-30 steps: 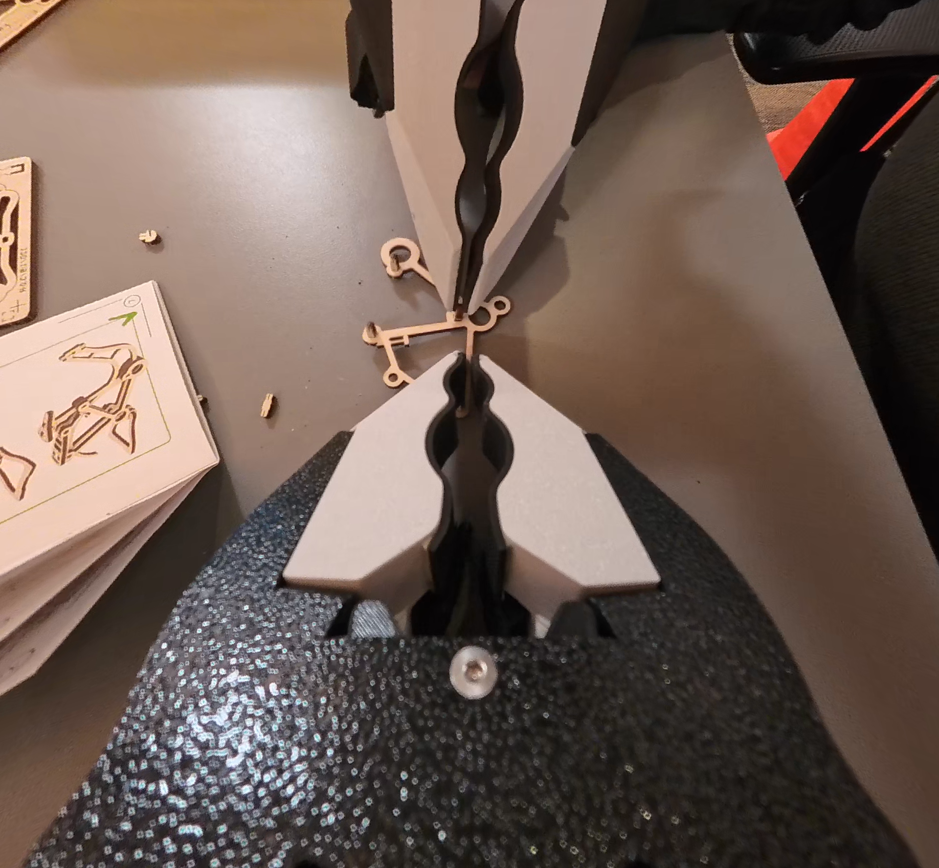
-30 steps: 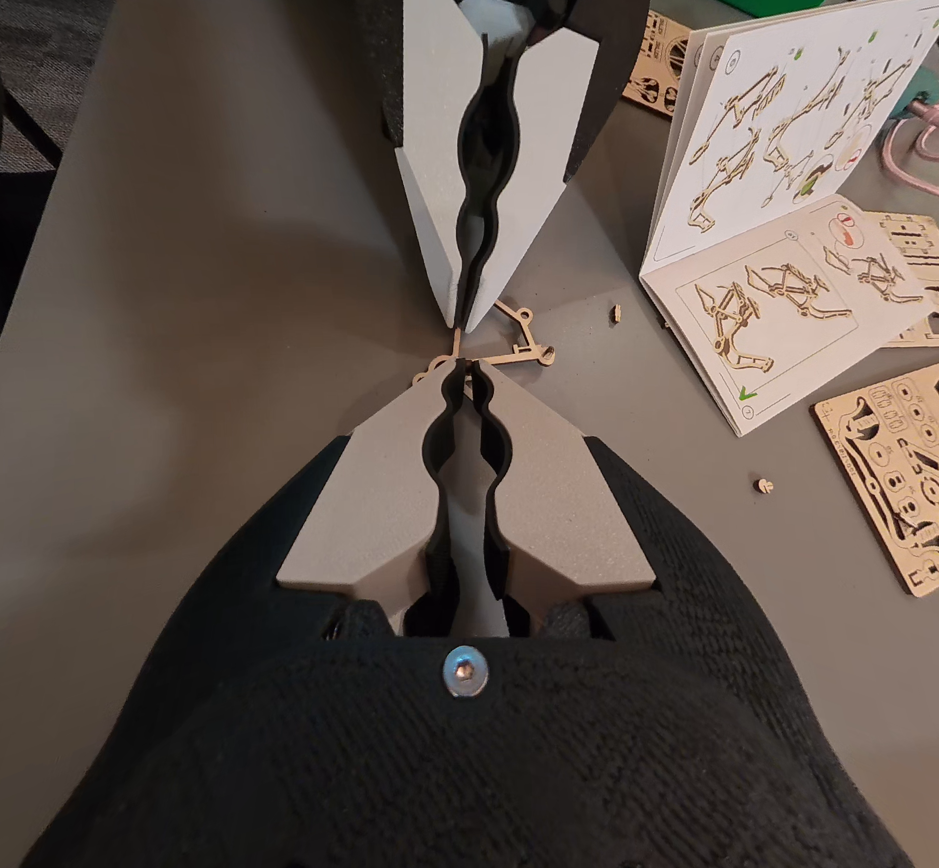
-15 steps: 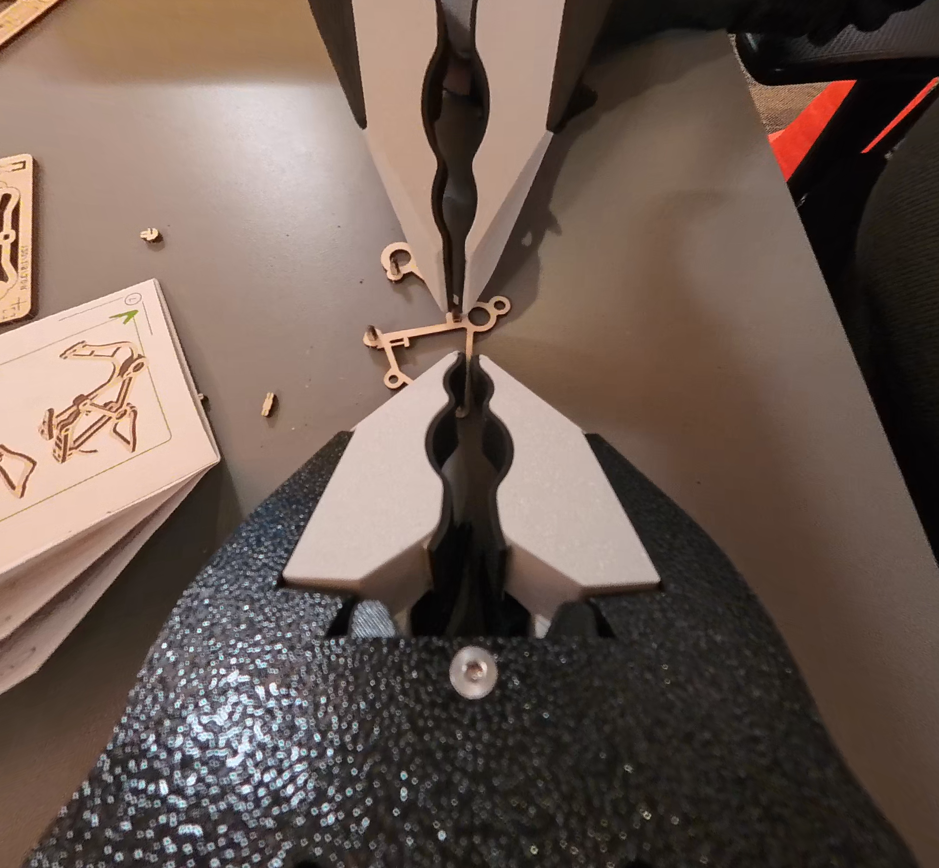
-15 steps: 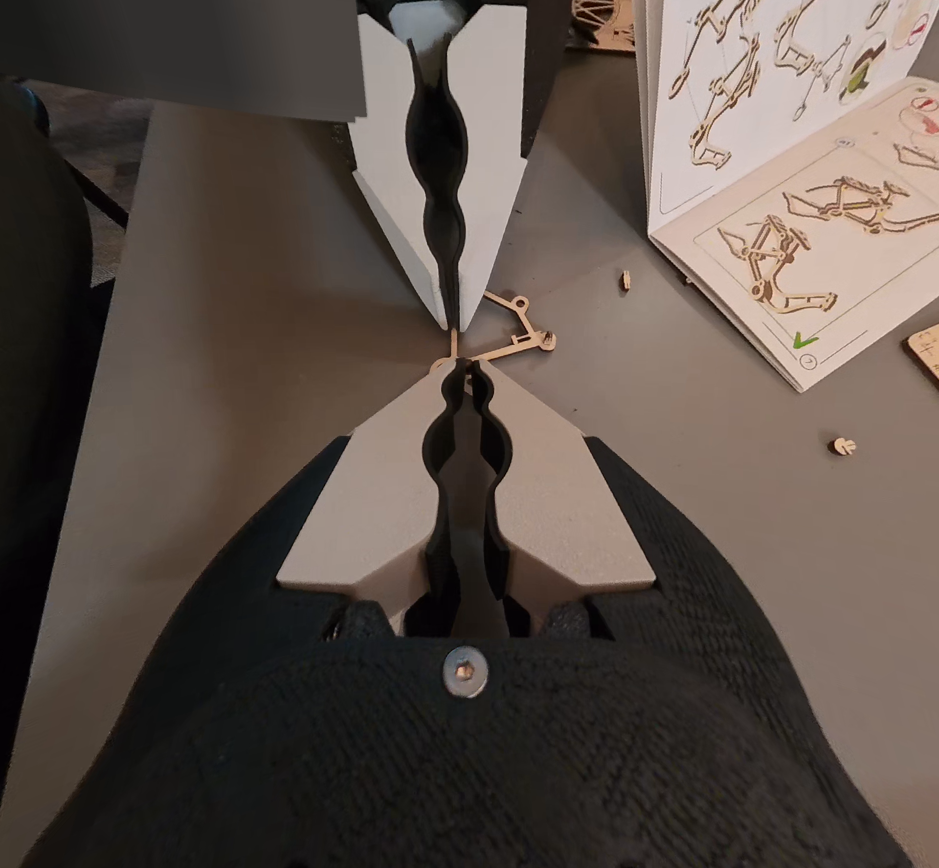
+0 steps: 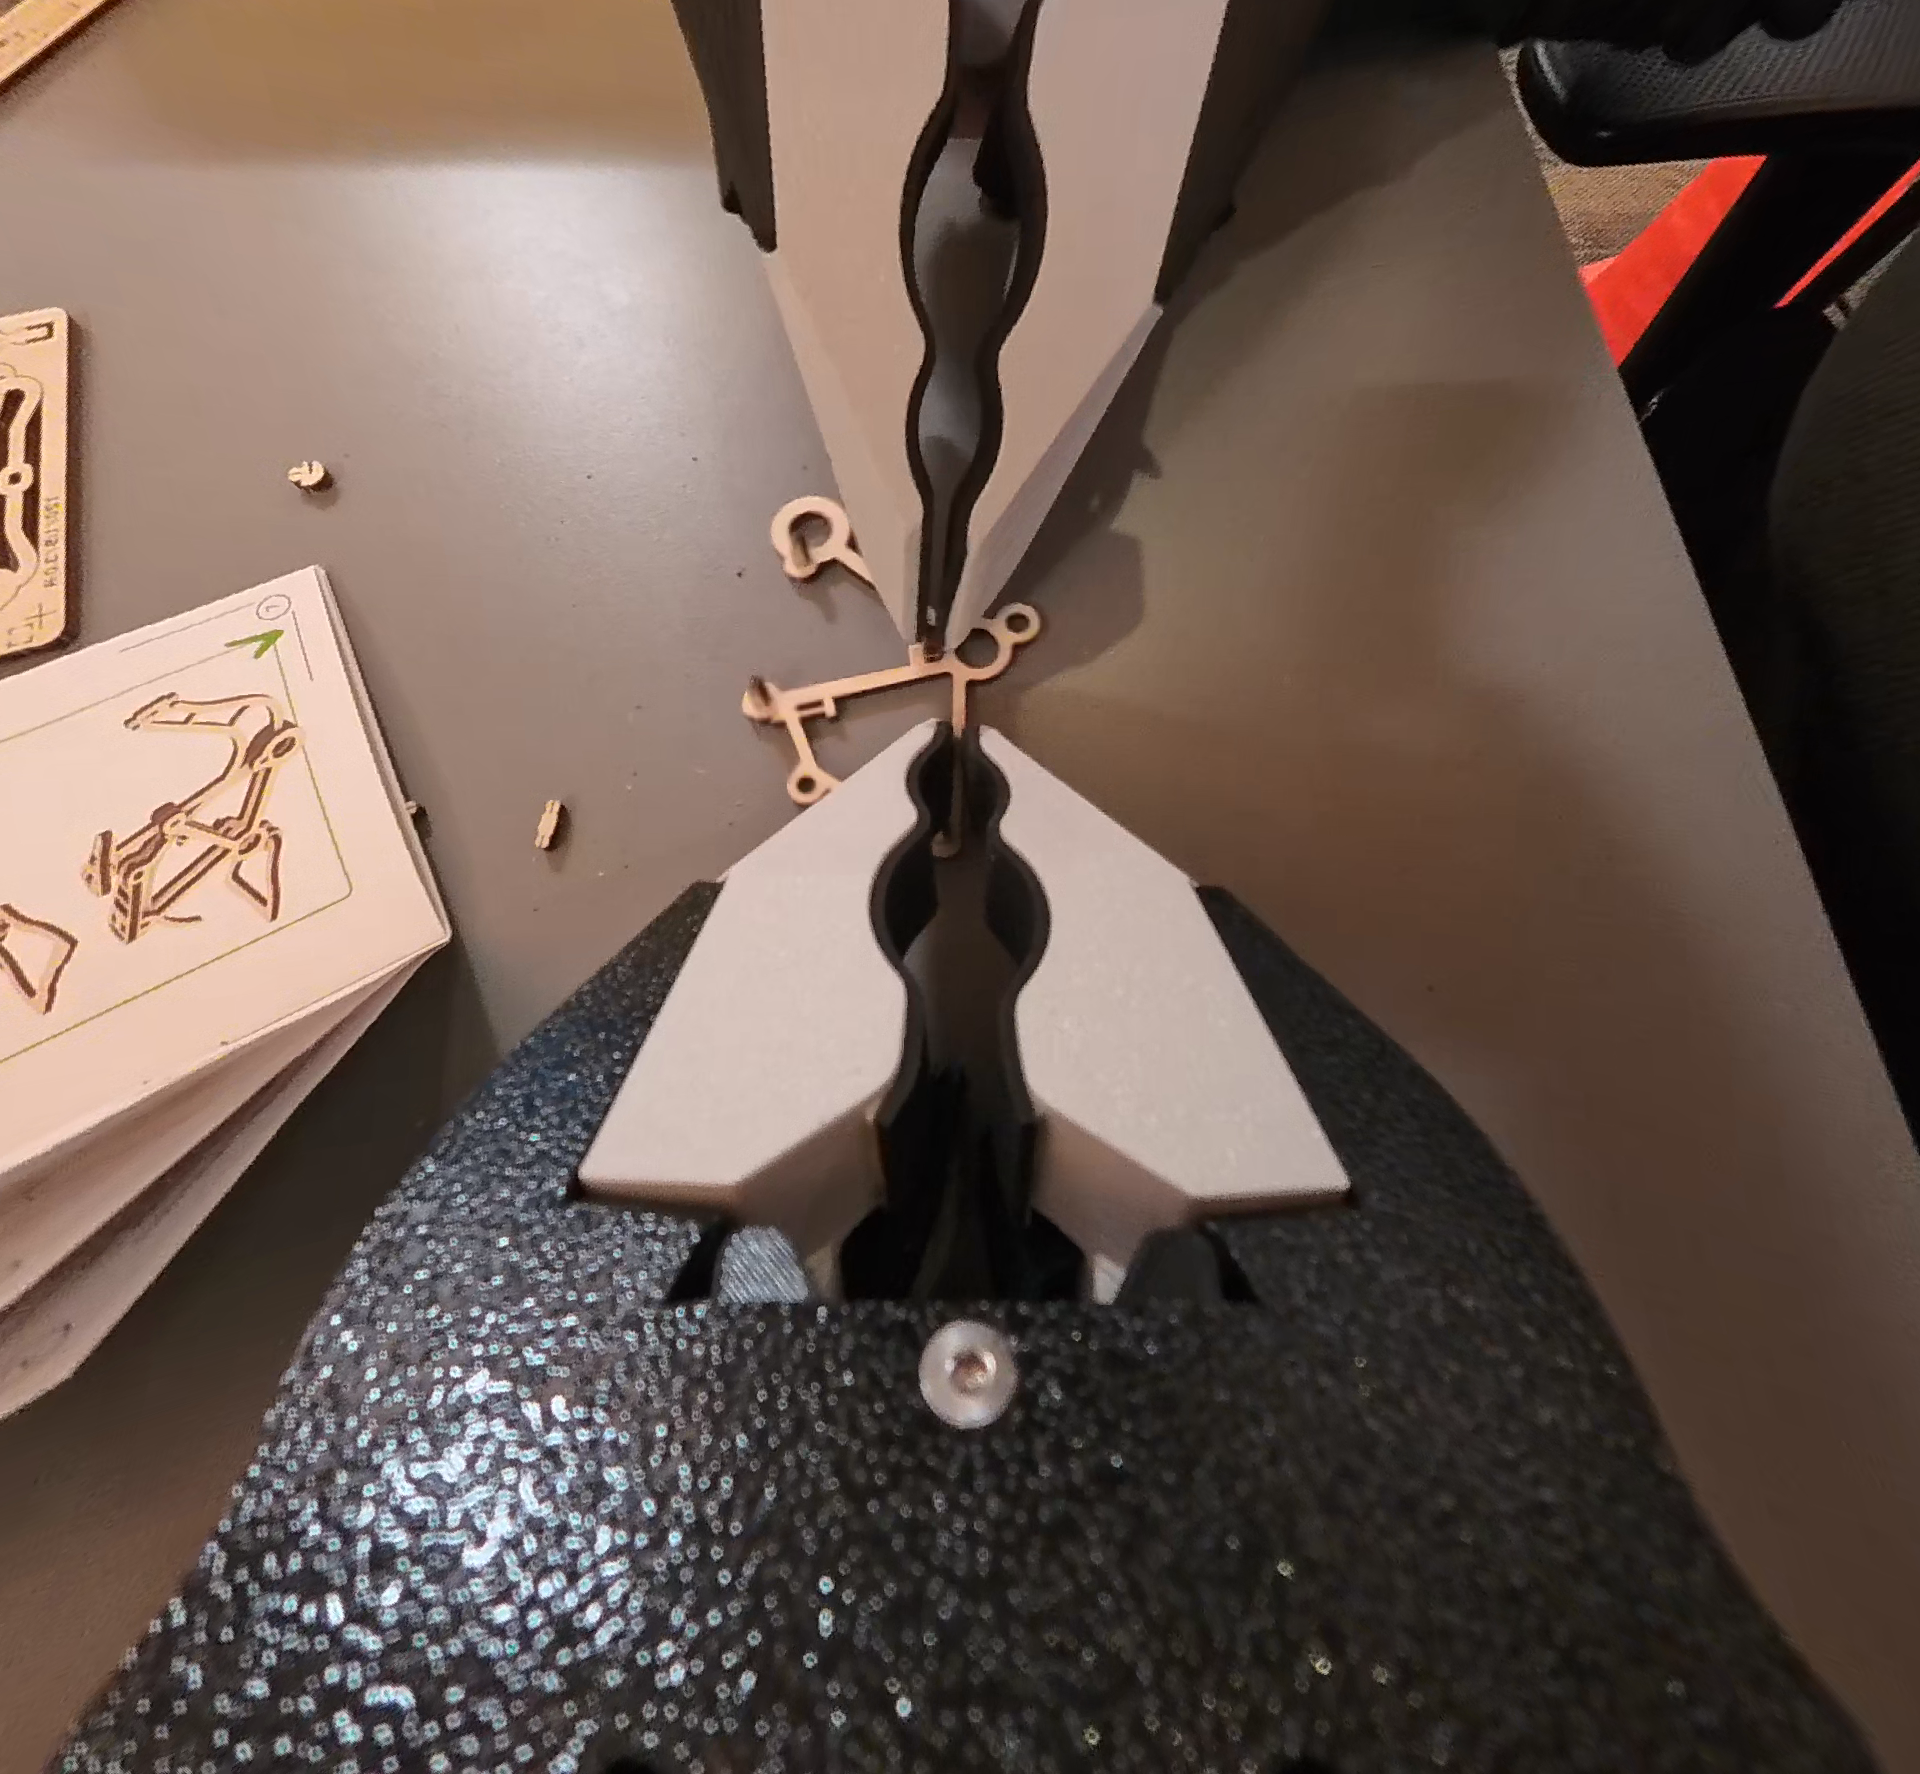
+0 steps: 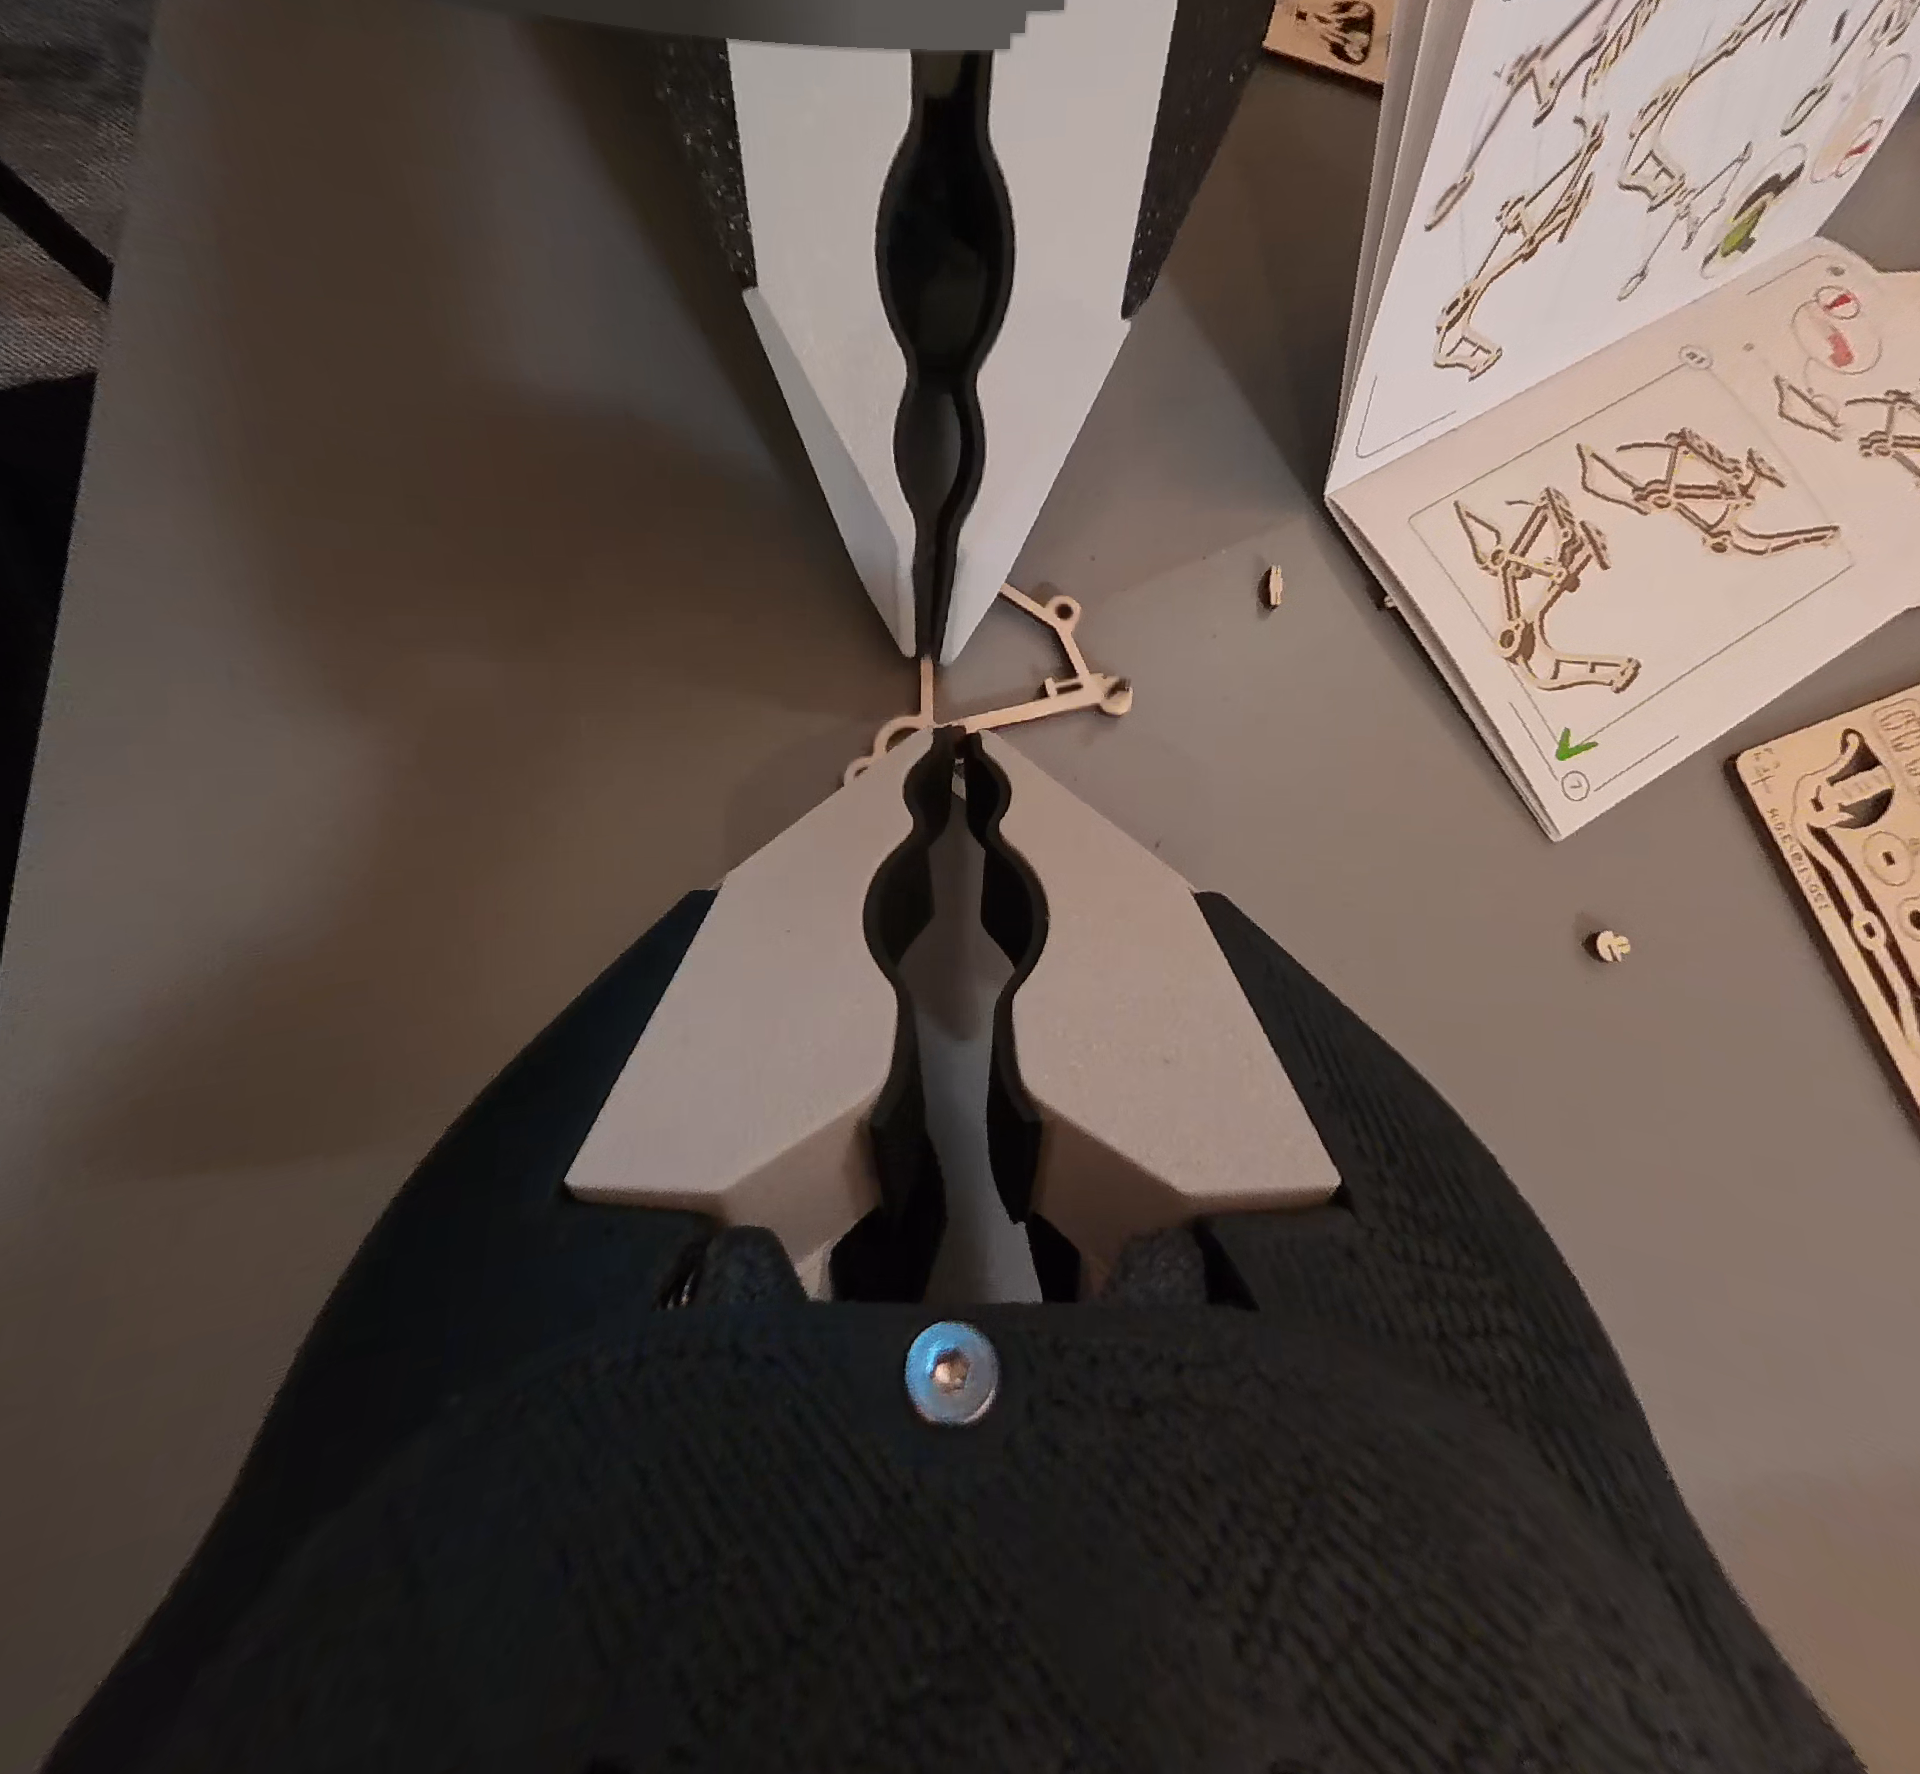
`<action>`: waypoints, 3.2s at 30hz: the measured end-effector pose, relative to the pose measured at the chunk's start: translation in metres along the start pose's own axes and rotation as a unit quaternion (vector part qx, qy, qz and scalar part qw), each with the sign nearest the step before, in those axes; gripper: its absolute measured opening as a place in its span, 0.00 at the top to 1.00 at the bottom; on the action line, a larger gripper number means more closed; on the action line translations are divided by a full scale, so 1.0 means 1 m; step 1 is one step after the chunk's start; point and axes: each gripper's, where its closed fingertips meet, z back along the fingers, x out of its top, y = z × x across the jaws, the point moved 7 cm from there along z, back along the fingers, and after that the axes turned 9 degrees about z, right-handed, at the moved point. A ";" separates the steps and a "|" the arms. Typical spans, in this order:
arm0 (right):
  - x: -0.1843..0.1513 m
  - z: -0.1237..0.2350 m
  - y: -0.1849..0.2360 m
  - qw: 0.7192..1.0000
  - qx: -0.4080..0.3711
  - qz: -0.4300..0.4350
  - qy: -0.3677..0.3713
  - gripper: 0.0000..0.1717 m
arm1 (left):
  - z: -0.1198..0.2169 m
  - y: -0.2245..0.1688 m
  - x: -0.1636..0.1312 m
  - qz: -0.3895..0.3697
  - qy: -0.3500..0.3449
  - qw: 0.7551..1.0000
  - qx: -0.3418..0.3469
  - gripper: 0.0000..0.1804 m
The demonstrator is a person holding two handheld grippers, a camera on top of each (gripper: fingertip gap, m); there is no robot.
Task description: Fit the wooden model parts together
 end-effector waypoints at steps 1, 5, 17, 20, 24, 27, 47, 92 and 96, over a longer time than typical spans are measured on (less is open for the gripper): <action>0.000 0.000 0.000 1.000 -0.003 0.004 0.001 1.00 | 0.000 0.000 0.000 0.000 0.000 1.000 0.000 1.00; -0.001 0.001 0.000 1.000 0.005 -0.002 0.002 1.00 | 0.000 0.000 0.000 0.000 0.000 1.000 -0.001 1.00; 0.012 -0.001 0.000 0.995 0.008 0.056 0.084 1.00 | 0.000 0.000 0.000 -0.002 0.001 1.000 -0.003 1.00; 0.016 -0.002 -0.005 0.992 0.048 0.058 0.098 1.00 | 0.000 0.000 0.000 -0.002 -0.001 1.000 -0.004 1.00; 0.019 -0.005 -0.011 0.986 0.102 0.066 0.118 1.00 | 0.000 0.000 0.000 -0.002 0.002 1.000 -0.004 1.00; 0.021 -0.006 -0.014 0.980 0.130 0.074 0.132 1.00 | 0.000 0.000 0.000 -0.002 0.003 1.000 -0.005 1.00; 0.011 -0.007 -0.016 0.989 0.146 0.016 0.024 1.00 | 0.000 0.001 0.000 0.000 -0.003 1.000 -0.007 1.00; -0.009 0.004 -0.003 0.996 0.055 0.004 -0.067 1.00 | 0.000 0.001 0.000 0.003 -0.001 1.000 -0.005 1.00; -0.008 0.004 -0.004 0.997 0.053 -0.001 -0.061 0.99 | 0.000 0.001 0.000 0.004 -0.002 1.000 -0.005 1.00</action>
